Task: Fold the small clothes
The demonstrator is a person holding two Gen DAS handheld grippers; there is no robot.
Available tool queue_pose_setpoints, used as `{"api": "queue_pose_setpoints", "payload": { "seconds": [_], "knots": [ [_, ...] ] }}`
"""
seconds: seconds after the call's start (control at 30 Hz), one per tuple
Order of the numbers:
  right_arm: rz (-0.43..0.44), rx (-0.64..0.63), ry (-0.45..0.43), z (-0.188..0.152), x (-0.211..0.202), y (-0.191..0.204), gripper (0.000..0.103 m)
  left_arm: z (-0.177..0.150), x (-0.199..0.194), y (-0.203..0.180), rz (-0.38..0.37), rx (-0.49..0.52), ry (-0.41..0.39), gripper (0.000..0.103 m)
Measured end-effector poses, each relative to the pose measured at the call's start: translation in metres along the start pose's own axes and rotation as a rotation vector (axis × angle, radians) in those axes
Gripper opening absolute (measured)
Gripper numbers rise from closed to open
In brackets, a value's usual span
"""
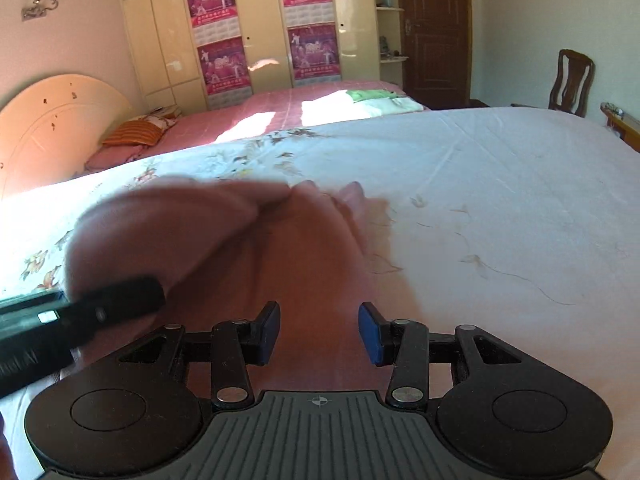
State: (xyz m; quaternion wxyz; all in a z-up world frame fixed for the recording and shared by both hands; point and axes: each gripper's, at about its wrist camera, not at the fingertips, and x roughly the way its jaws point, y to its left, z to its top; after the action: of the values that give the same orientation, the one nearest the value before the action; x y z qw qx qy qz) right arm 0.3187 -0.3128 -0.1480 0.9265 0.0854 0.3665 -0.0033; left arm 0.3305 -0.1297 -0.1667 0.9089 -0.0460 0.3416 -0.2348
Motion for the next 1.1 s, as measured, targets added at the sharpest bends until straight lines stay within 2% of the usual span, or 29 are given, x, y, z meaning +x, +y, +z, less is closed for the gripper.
{"api": "queue_pose_setpoints", "payload": {
  "seconds": [0.1, 0.13, 0.17, 0.2, 0.27, 0.3, 0.33, 0.37, 0.47, 0.57, 0.6, 0.67, 0.7, 0.83, 0.87, 0.93, 1.1],
  "knots": [
    [0.048, 0.026, 0.017, 0.004, -0.002, -0.017, 0.043, -0.011, 0.002, -0.008, 0.016, 0.056, 0.036, 0.025],
    [0.077, 0.03, 0.021, 0.005, -0.003, -0.019, 0.043, -0.013, -0.002, -0.011, 0.016, 0.077, 0.033, 0.037],
    [0.108, 0.033, 0.022, 0.007, -0.005, -0.019, 0.043, -0.014, -0.009, -0.013, 0.021, 0.095, 0.034, 0.061],
    [0.133, 0.03, 0.02, 0.008, -0.006, -0.018, 0.043, -0.015, -0.017, -0.012, 0.023, 0.093, 0.019, 0.068],
    [0.175, 0.012, 0.017, 0.012, -0.007, -0.012, 0.046, -0.015, -0.035, -0.005, 0.03, 0.068, -0.014, 0.067],
    [0.2, 0.004, 0.016, 0.013, -0.007, -0.009, 0.053, -0.014, -0.043, -0.001, 0.053, 0.041, -0.026, 0.067],
    [0.219, 0.001, 0.007, 0.014, -0.007, -0.005, 0.077, -0.012, -0.052, 0.008, 0.081, 0.002, -0.053, 0.067],
    [0.233, -0.002, -0.004, 0.014, -0.008, -0.002, 0.087, -0.011, -0.06, 0.017, 0.111, -0.038, -0.082, 0.067],
    [0.275, -0.039, 0.021, 0.017, 0.003, 0.012, 0.087, -0.002, -0.066, 0.045, 0.219, -0.115, -0.108, 0.066],
    [0.306, -0.026, 0.101, 0.016, 0.03, 0.02, 0.086, 0.005, -0.061, 0.06, 0.284, -0.119, -0.11, 0.066],
    [0.317, 0.002, 0.118, 0.017, 0.036, 0.019, 0.083, 0.006, -0.061, 0.065, 0.299, -0.128, -0.11, 0.066],
    [0.366, 0.081, 0.172, 0.019, 0.049, 0.014, 0.05, 0.005, -0.067, 0.073, 0.305, -0.147, -0.11, 0.067],
    [0.383, 0.108, 0.185, 0.021, 0.054, 0.012, 0.045, 0.006, -0.067, 0.075, 0.308, -0.145, -0.108, 0.067],
    [0.393, 0.087, 0.188, 0.023, 0.051, 0.015, 0.031, 0.002, -0.064, 0.077, 0.303, -0.146, -0.095, 0.067],
    [0.397, 0.085, 0.186, 0.025, 0.05, 0.016, 0.016, 0.002, -0.061, 0.078, 0.307, -0.15, -0.092, 0.067],
    [0.388, 0.073, 0.168, 0.03, 0.044, 0.019, 0.014, -0.001, -0.059, 0.078, 0.309, -0.173, -0.098, 0.067],
    [0.338, -0.043, 0.028, 0.048, 0.006, 0.02, 0.012, 0.006, -0.056, 0.07, 0.315, -0.156, -0.132, 0.067]
  ]
}}
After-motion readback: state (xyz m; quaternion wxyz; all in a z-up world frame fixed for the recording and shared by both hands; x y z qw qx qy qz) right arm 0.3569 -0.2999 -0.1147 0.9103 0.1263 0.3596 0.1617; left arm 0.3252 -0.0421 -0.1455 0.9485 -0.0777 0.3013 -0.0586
